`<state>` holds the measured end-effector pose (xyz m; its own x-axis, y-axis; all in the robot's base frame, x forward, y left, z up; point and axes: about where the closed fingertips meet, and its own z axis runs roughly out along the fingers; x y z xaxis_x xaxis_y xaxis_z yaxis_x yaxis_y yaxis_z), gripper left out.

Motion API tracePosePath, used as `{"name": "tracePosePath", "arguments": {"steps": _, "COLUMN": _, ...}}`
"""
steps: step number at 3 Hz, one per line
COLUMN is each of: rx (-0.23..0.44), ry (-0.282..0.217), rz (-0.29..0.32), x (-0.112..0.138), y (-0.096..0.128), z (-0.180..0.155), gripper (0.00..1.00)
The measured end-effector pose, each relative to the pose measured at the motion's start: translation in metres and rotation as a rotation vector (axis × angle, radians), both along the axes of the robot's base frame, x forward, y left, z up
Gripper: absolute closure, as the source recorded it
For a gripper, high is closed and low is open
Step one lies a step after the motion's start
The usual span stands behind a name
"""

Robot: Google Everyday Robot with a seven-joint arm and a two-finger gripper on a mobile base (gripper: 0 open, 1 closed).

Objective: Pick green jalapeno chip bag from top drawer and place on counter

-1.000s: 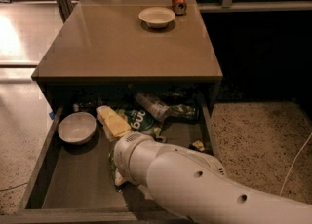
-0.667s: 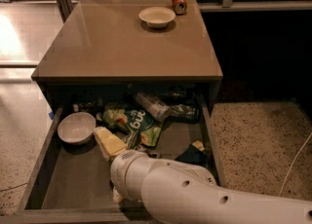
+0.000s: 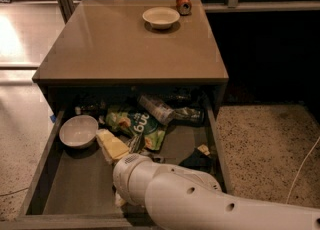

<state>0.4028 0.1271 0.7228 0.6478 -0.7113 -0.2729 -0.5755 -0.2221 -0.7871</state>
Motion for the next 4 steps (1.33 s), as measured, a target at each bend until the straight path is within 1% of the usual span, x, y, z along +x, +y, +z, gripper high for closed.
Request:
{"name": "tracePosePath", "arguments": {"steps": 1, "rx": 0.037, "ry": -0.067, "rz": 0.02, "x": -0.003, "y": 0.011, "z": 0.01, "gripper": 0.0}}
{"name": "tracePosePath", "arguments": {"steps": 2, "rx": 0.046, "ry": -0.065, "rz": 0.015, "x": 0.0, "y": 0.01, "z": 0.009, "gripper": 0.0}}
{"name": "tracePosePath", "arguments": {"steps": 3, "rx": 0.098, "ry": -0.104, "rz": -0.043, "x": 0.053, "y": -0.009, "z": 0.002, "gripper": 0.0}}
{"name": "tracePosePath", "arguments": {"steps": 4, "rx": 0.094, "ry": -0.102, "rz": -0.06, "x": 0.056, "y": -0.016, "z": 0.001, "gripper": 0.0}}
